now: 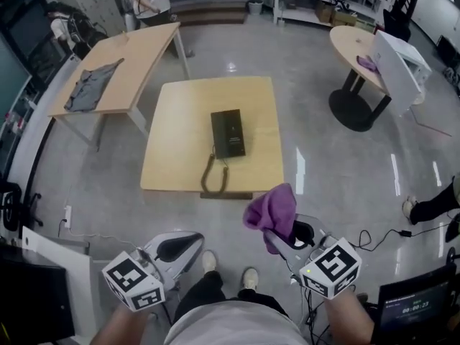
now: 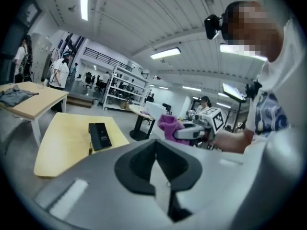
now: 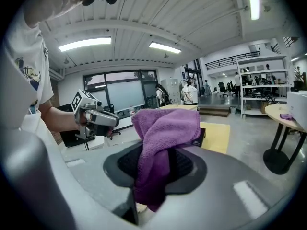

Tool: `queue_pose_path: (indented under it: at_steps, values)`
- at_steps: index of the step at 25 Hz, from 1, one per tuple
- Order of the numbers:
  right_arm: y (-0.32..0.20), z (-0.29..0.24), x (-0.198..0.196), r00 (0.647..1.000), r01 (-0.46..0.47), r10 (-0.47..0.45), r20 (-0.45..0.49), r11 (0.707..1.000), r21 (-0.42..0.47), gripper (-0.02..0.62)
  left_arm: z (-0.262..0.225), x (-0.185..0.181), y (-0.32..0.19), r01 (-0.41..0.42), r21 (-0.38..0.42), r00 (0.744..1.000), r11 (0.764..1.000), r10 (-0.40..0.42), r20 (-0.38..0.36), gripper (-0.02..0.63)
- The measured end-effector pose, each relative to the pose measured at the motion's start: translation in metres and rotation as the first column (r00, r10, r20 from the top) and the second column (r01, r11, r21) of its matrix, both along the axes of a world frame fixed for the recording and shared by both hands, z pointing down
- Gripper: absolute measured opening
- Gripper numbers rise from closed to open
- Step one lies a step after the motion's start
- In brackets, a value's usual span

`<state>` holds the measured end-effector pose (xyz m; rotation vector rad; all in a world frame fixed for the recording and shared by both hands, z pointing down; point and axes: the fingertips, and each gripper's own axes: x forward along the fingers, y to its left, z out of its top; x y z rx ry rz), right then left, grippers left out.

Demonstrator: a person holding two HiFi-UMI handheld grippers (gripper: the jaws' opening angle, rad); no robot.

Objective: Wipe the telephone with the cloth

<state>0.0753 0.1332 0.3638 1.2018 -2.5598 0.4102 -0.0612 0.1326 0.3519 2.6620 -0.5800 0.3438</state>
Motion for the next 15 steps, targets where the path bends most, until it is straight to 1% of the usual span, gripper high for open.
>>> queue_pose_path:
  at_steps: [4, 7, 10, 13, 15]
  values:
    - [0.03, 0.005, -0.002, 1.0, -0.014, 0.014, -0.001, 1.0, -0.01, 0.114, -0.009, -0.001, 0.03, -0.039, 0.012, 0.999, 0.999, 0.039, -0.002, 0.005]
    - [0.05, 0.007, -0.01, 1.0, -0.021, 0.021, -0.015, 1.0, -0.013, 0.114, -0.01, -0.005, 0.046, -0.067, 0.016, 0.997, 0.998, 0.068, -0.022, 0.005]
    - [0.068, 0.003, -0.025, 0.999, -0.036, 0.036, -0.027, 0.999, -0.007, 0.114, -0.013, -0.019, 0.059, -0.091, 0.03, 0.995, 0.995, 0.093, -0.038, 0.005]
    - [0.085, -0.007, -0.045, 0.998, -0.063, 0.063, -0.032, 0.998, 0.01, 0.114, -0.022, -0.038, 0.073, -0.104, 0.065, 0.993, 0.992, 0.107, -0.047, 0.005]
    - [0.096, -0.014, -0.06, 0.996, -0.078, 0.079, -0.033, 0.997, 0.023, 0.114, -0.026, -0.053, 0.084, -0.114, 0.071, 0.991, 0.991, 0.118, -0.059, 0.005]
